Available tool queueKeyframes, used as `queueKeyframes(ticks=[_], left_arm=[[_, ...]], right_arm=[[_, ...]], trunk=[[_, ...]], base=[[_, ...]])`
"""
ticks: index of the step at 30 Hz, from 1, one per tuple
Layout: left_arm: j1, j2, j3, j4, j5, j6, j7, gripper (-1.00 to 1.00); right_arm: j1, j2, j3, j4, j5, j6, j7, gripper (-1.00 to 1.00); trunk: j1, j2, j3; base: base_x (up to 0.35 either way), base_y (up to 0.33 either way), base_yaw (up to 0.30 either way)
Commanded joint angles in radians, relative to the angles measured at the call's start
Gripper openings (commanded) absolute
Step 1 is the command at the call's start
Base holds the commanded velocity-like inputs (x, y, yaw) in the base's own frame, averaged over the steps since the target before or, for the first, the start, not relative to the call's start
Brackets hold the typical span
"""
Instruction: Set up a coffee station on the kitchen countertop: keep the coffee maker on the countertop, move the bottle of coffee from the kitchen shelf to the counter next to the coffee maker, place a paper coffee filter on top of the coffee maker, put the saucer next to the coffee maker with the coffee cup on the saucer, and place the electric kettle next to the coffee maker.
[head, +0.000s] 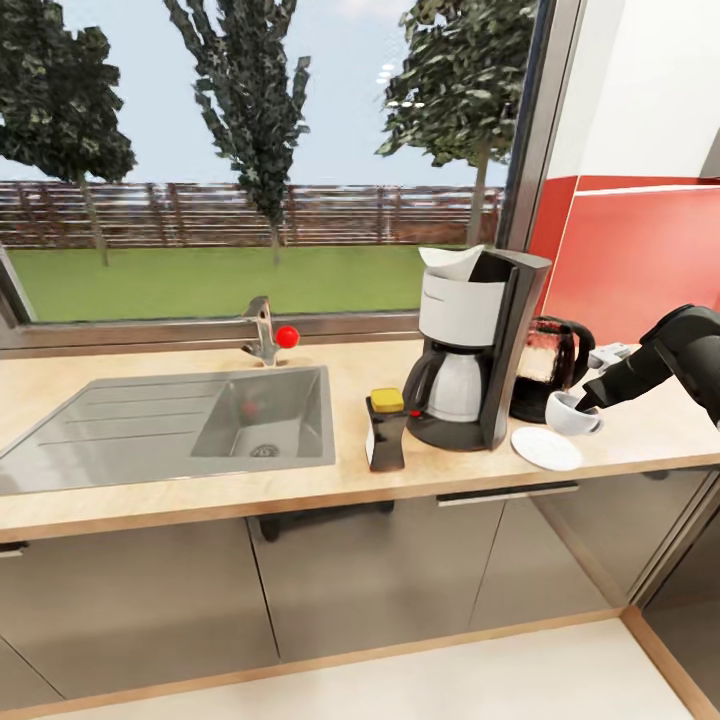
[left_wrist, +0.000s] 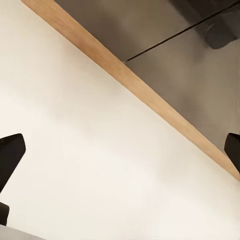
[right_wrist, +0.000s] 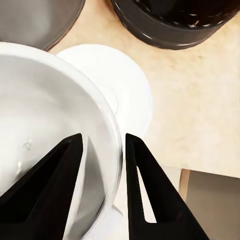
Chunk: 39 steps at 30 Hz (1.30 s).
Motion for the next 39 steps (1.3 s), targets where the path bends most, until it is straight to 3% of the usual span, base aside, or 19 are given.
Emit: queueKeyframes(ticks=[1, 9, 14, 25, 39], left_arm=[[0.0, 0.0, -0.003, -0.002, 0.003, -0.004, -0.001, 1.0], [0.0, 0.0, -0.004, -0.004, 0.003, -0.003, -0.002, 1.0], [0.0, 0.0, -0.004, -0.004, 0.003, -0.003, -0.001, 1.0], [0.0, 0.0, -0.004, -0.004, 0.003, -0.002, -0.001, 1.0], [0.0, 0.0, -0.004, -0.004, 0.003, -0.002, -0.001, 1.0]], right_arm=[[-0.001, -0.001, 0.003, -0.001, 0.009, 0.006, 0.011, -1.0], [-0.001, -0.001, 0.003, -0.001, 0.009, 0.006, 0.012, -1.0], [-0.001, -0.001, 0.003, -0.001, 0.008, 0.006, 0.012, -1.0], [-0.001, -0.001, 0.003, -0.001, 0.007, 0.005, 0.012, -1.0], [-0.001, -0.001, 0.003, 0.0, 0.006, 0.005, 0.012, -1.0]], trunk=[[0.004, -0.008, -0.004], [0.035, -0.064, -0.029], [0.035, -0.064, -0.029], [0.077, -0.141, -0.064], [0.1, -0.183, -0.082]], base=[[0.0, 0.0, 0.0], [0.0, 0.0, 0.0], [0.0, 0.0, 0.0], [0.0, 0.0, 0.0], [0.0, 0.0, 0.0]])
